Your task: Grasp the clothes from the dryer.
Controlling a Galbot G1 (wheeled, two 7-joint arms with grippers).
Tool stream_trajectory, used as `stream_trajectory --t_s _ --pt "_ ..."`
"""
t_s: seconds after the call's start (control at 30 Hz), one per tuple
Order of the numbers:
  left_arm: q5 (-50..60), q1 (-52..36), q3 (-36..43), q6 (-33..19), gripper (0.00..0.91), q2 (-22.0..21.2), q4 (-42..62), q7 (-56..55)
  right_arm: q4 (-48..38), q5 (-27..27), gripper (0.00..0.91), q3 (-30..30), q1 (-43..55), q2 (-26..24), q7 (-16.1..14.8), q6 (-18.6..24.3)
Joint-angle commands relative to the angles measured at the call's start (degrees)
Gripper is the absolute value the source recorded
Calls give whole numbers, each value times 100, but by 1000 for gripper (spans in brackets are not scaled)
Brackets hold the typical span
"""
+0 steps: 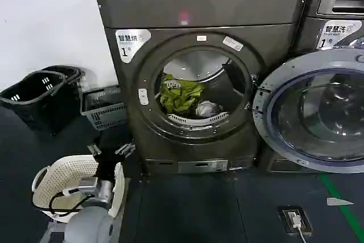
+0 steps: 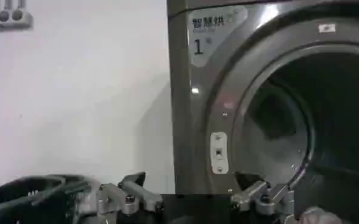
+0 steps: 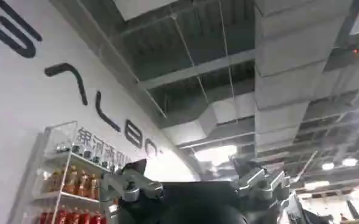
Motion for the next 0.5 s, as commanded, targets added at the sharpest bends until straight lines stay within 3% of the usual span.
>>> stream_trajectory --t_s 0.03,0.5 --pt "136 -6 27 -89 907 5 -8 22 -2 32 907 -19 6 3 -24 133" --pt "133 59 112 -60 907 14 -123 88 35 42 907 -36 7 21 -29 174"
